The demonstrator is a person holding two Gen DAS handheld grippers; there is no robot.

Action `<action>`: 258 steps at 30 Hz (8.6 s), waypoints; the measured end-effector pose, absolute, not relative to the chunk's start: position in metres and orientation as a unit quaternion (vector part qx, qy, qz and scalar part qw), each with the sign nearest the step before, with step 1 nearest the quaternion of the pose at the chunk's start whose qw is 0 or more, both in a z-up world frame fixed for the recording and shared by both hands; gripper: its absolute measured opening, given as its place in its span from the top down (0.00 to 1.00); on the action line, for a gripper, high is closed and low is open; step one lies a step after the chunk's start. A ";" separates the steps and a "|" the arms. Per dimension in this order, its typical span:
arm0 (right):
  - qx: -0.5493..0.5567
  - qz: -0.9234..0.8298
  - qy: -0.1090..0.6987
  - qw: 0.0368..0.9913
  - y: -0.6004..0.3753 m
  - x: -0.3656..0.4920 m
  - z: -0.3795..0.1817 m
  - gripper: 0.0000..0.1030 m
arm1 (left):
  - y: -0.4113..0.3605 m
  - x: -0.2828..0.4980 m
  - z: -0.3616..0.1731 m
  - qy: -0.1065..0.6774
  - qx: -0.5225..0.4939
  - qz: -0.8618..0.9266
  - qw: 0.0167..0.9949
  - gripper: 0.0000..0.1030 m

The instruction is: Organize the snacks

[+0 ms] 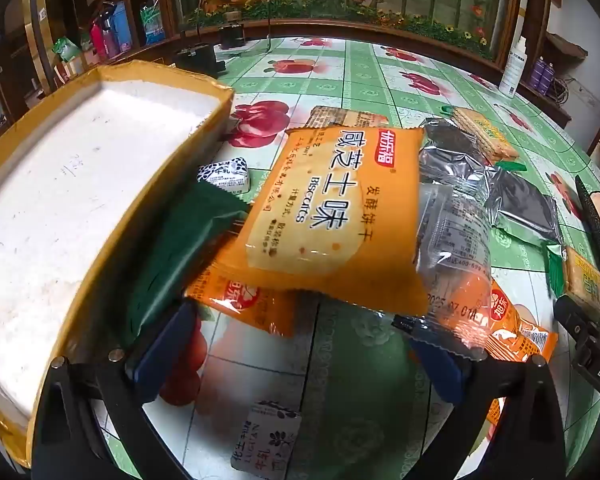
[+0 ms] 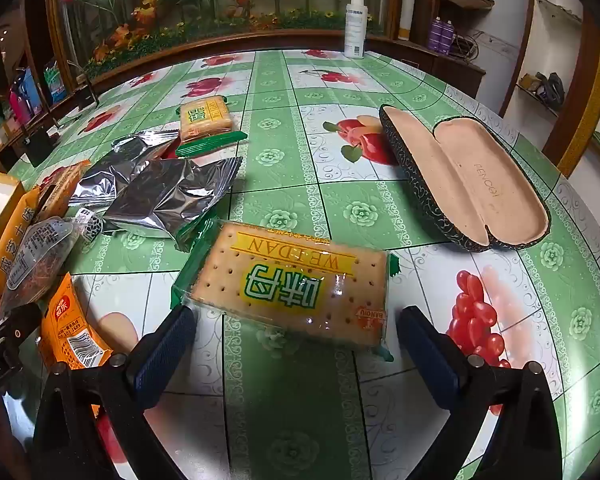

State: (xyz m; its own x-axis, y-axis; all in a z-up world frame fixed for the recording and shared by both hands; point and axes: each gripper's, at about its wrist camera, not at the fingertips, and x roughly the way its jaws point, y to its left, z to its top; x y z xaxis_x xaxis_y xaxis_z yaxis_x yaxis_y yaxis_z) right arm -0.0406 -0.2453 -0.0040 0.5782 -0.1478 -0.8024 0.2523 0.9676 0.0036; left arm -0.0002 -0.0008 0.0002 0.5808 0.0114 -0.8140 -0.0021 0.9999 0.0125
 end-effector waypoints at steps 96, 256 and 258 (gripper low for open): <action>0.059 -0.113 0.445 0.886 -0.245 -0.041 -0.004 0.01 | -0.040 -0.001 -0.001 0.456 0.027 -0.056 0.888 0.00; 0.081 0.270 0.434 0.856 0.025 0.022 0.088 0.68 | 0.221 0.047 0.079 0.415 -0.095 -0.069 0.902 0.56; 0.082 0.270 0.445 0.850 0.041 0.040 0.077 0.68 | 0.225 0.054 0.070 0.423 -0.101 -0.062 0.898 0.56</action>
